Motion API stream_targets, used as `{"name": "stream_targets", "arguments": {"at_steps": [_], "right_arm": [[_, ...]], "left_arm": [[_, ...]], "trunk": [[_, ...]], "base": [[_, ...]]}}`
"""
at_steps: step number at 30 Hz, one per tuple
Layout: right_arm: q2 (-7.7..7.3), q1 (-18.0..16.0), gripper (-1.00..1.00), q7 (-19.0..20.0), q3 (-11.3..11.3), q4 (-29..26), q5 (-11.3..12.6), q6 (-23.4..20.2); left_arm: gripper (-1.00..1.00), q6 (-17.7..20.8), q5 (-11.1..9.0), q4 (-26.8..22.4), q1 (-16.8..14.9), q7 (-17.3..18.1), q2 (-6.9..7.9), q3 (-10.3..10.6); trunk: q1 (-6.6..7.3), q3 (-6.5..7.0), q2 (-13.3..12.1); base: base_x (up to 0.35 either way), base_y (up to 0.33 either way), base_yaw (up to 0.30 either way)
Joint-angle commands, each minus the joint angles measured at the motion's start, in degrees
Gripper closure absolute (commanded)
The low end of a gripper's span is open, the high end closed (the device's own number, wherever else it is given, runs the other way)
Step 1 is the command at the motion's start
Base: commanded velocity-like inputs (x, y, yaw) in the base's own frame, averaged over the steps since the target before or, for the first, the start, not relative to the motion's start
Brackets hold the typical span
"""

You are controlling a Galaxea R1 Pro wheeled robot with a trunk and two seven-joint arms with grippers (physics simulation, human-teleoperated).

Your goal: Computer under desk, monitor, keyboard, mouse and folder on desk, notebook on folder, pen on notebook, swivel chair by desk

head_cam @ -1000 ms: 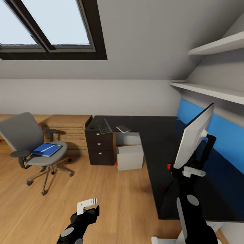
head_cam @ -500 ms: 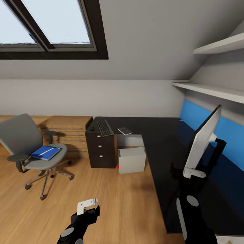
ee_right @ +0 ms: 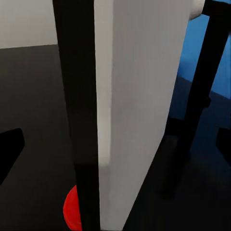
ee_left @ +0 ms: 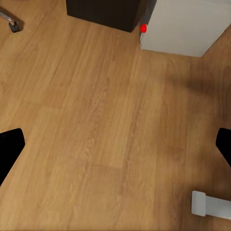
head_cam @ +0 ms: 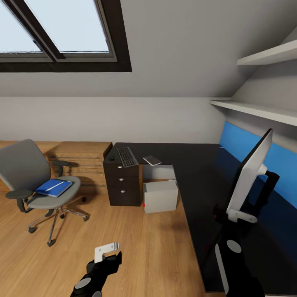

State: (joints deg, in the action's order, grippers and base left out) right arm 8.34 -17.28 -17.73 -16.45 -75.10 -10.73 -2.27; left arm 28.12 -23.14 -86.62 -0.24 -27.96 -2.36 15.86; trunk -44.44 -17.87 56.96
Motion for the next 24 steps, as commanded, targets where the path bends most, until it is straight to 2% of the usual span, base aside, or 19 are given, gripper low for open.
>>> {"name": "stream_targets", "arguments": {"at_steps": [1, 24], "right_arm": [[0.0, 0.0, -1.0, -0.5, -0.1, 0.0, -0.5, -0.3], [-1.03, -0.1, -1.0, -2.0, -0.2, 0.1, -0.4, -0.5]], "left_arm": [[-1.0, 0.1, -0.6, -0.1, 0.0, -0.5, 0.0, 0.2], [-1.0, 0.1, -0.6, 0.4, 0.0, -0.5, -0.02, 0.5]], "trunk": [[-0.01, -0.06, 0.0], [-0.01, -0.06, 0.0]], "base": [[0.0, 0.0, 0.0], [0.0, 0.0, 0.0]]}}
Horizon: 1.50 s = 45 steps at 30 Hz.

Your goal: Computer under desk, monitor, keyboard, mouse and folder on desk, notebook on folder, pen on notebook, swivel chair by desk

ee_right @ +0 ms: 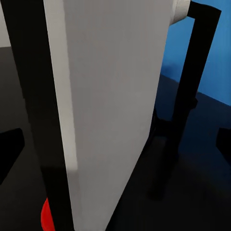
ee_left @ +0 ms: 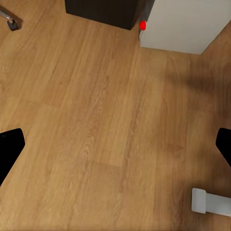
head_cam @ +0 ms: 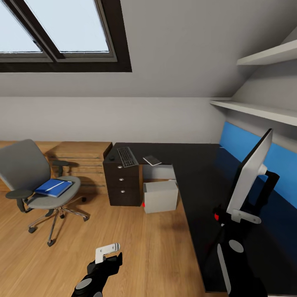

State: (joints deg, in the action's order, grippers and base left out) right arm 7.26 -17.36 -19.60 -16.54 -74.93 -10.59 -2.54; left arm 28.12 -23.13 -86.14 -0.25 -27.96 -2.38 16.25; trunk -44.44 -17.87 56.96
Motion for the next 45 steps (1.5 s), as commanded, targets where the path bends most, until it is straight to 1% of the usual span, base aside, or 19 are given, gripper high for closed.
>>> {"name": "stream_targets", "arguments": {"at_steps": [1, 5, 12, 23, 30, 45], "right_arm": [[0.04, 0.0, -1.0, -0.1, -0.1, 0.0, -0.6, -0.3], [0.03, 0.0, -1.0, -0.1, -0.1, 0.0, -0.6, -0.3], [0.03, 0.0, -1.0, -0.1, -0.1, 0.0, -0.6, -0.3], [0.03, 0.0, -1.0, -0.1, -0.1, 0.0, -0.6, -0.3], [0.03, 0.0, -1.0, -0.1, -0.1, -0.1, -0.6, -0.3], [0.03, 0.0, -1.0, -0.1, -0.1, 0.0, -0.6, -0.3]], "left_arm": [[-1.0, 0.1, -0.6, -0.1, 0.0, -0.5, 0.01, 0.1], [-1.0, 0.1, -0.6, -0.1, 0.0, -0.5, 0.0, 0.1], [-1.0, -0.1, -0.6, -0.1, 0.0, -0.5, 0.05, 1.4], [-1.0, -0.1, -0.6, -0.1, 0.0, -0.5, 0.01, 1.7], [-1.0, -0.1, -0.6, -0.1, 0.0, -0.5, 0.01, 1.6], [-1.0, 0.1, -0.6, -0.1, 0.0, -0.5, 0.08, 1.6]], "trunk": [[-0.01, -0.06, 0.0], [-0.01, -0.06, 0.0], [-0.01, -0.06, 0.0], [-0.01, -0.06, 0.0], [-0.01, -0.06, 0.0], [-0.01, -0.06, 0.0]], "base": [[0.0, 0.0, 0.0], [0.057, 0.0, 0.0], [0.199, 0.0, 0.0], [0.025, -0.009, 0.0], [-0.159, -0.201, 0.0], [-0.233, -0.224, 0.0]]}}
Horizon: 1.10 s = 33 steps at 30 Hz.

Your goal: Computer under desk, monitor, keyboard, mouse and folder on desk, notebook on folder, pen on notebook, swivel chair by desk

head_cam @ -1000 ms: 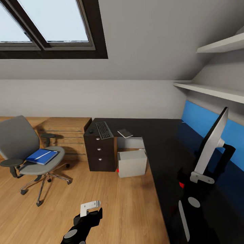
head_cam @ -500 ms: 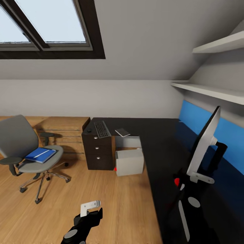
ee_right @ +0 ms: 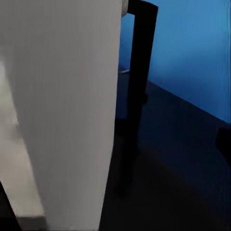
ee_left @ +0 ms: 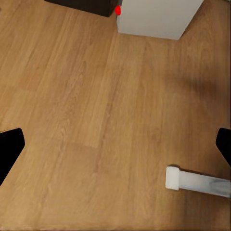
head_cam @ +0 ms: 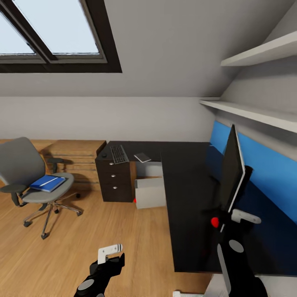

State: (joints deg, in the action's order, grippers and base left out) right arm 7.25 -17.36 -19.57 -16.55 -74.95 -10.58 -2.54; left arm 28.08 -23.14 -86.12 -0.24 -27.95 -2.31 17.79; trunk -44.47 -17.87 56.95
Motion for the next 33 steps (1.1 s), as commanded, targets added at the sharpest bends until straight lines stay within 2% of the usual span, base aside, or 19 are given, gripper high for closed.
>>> {"name": "stream_targets", "arguments": {"at_steps": [1, 6, 14, 24, 33], "right_arm": [[0.04, 0.0, -1.0, -0.1, -0.1, 0.0, -0.6, -0.3], [0.04, 0.0, -1.0, -0.1, -0.1, 0.0, -0.7, -0.3], [0.04, 0.0, -1.0, -0.1, -0.1, 0.0, -0.6, -0.3], [0.04, 0.0, -1.0, -0.1, -0.1, 0.1, -0.6, -0.3], [0.04, 0.0, -1.0, 0.3, 0.1, 0.6, -0.6, -0.1]], "left_arm": [[-1.0, 0.1, -0.6, -0.1, 0.0, -0.5, 0.01, 0.1], [-1.0, 0.1, -0.6, -0.1, 0.0, -0.5, -0.01, 0.1], [-1.0, 0.1, -0.6, -0.1, 0.0, -0.5, 0.02, 0.1], [-1.0, 0.1, -0.5, -0.1, 0.0, -0.5, 0.11, 0.1], [-1.0, 0.1, -0.5, -0.1, 0.0, -0.5, 0.11, 0.1]], "trunk": [[0.02, -0.06, 0.1], [0.02, -0.06, 0.1], [0.02, -0.06, 0.1], [0.02, -0.06, 0.1], [0.02, -0.06, 0.1]], "base": [[-0.24, -0.217, 0.0], [-0.201, -0.247, 0.0], [-0.031, -0.307, 0.0], [-0.001, -0.134, 0.0], [0.0, -0.021, 0.0]]}}
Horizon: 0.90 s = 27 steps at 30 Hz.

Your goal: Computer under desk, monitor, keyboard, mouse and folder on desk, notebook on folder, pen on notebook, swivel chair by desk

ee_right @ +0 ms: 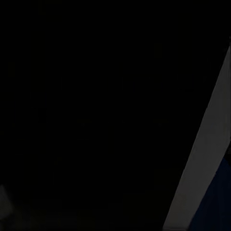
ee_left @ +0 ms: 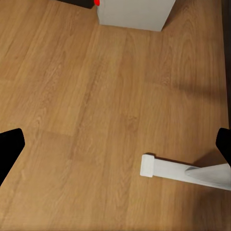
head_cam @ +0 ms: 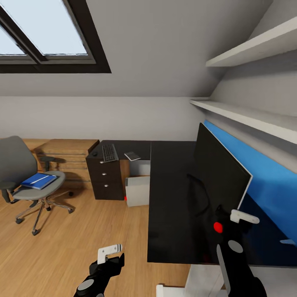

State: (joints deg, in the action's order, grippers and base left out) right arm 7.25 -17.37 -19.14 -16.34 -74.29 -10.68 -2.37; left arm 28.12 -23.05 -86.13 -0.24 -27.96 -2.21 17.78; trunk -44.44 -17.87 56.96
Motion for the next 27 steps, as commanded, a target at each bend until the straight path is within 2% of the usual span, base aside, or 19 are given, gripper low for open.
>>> {"name": "stream_targets", "arguments": {"at_steps": [1, 18, 27], "right_arm": [[0.05, 0.0, -1.0, 0.0, 0.0, 0.0, -0.4, -0.3], [0.05, 0.0, -1.0, 0.2, 0.3, -0.1, -0.3, 0.0], [0.05, 0.0, -1.0, 0.2, 0.3, -0.2, -0.4, 0.0]], "left_arm": [[-1.0, 0.1, -0.6, -0.1, 0.0, -0.5, 0.01, 0.1], [-1.0, 0.1, -0.6, -0.3, 0.0, -0.5, 0.07, 0.1], [-1.0, -0.1, -0.6, -1.1, 0.0, -0.5, 0.15, -0.1]], "trunk": [[-0.01, -0.06, 0.0], [-0.01, -0.06, 0.0], [-0.01, -0.06, 0.0]], "base": [[0.0, 0.0, 0.0], [0.0, 0.0, 0.0], [-0.074, -0.098, 0.0]]}}
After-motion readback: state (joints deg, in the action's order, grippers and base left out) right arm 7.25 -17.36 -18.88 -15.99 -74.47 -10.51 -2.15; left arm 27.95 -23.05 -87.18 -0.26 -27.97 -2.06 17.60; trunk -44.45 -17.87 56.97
